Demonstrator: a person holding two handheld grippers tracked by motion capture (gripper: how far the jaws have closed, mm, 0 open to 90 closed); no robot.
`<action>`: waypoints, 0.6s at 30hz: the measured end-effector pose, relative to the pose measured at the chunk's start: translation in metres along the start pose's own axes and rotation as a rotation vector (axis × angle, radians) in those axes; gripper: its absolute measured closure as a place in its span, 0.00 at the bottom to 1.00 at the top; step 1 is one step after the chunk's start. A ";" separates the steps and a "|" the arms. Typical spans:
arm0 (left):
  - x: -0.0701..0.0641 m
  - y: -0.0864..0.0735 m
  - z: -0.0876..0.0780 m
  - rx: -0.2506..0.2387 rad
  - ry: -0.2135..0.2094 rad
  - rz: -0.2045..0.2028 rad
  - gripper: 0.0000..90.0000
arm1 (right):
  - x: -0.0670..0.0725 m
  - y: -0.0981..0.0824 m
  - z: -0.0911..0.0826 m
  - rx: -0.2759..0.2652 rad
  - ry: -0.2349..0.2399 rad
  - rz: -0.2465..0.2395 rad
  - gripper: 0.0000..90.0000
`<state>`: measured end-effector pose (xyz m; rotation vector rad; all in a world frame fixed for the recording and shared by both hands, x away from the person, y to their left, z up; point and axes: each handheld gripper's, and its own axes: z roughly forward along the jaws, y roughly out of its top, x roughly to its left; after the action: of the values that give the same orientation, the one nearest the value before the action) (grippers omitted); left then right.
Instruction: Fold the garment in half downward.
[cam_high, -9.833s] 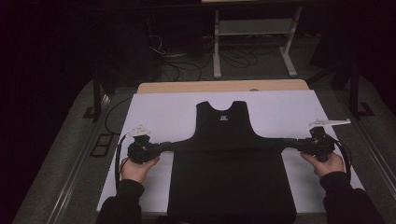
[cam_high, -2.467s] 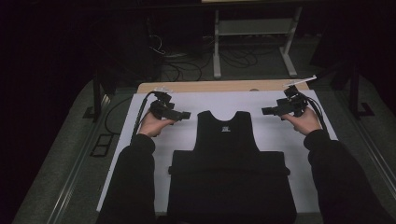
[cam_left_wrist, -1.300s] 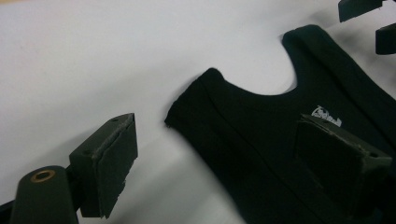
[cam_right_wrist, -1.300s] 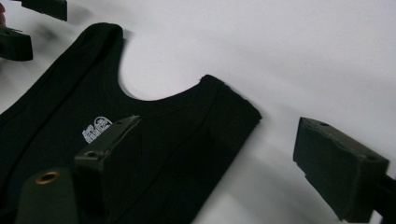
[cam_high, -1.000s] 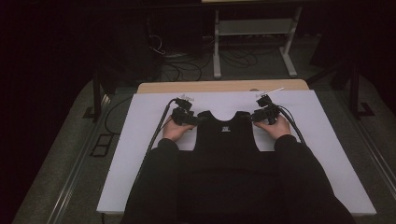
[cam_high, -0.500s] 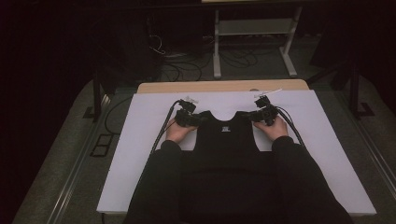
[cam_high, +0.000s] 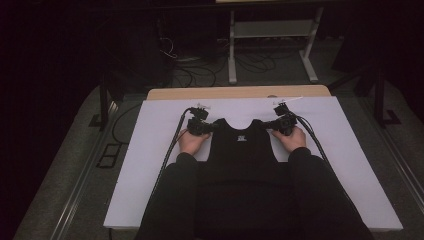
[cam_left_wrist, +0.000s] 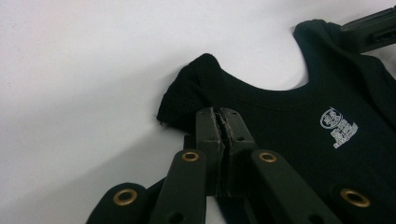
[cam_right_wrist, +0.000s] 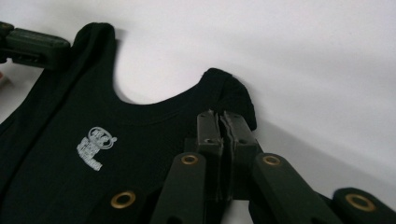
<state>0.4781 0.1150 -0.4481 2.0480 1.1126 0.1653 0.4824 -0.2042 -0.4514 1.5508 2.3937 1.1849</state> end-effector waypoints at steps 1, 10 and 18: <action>0.000 0.000 -0.001 -0.002 -0.002 -0.003 0.96 | 0.001 0.000 0.000 0.003 0.000 -0.006 0.95; -0.005 0.004 -0.010 -0.032 -0.019 -0.010 0.97 | 0.002 0.002 -0.016 -0.010 0.042 0.001 0.96; -0.016 0.003 -0.024 -0.072 -0.046 -0.004 0.97 | 0.011 0.002 -0.043 -0.064 0.072 -0.036 0.96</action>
<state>0.4594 0.1156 -0.4253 1.9761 1.0671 0.1532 0.4602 -0.2193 -0.4157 1.4651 2.3902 1.3186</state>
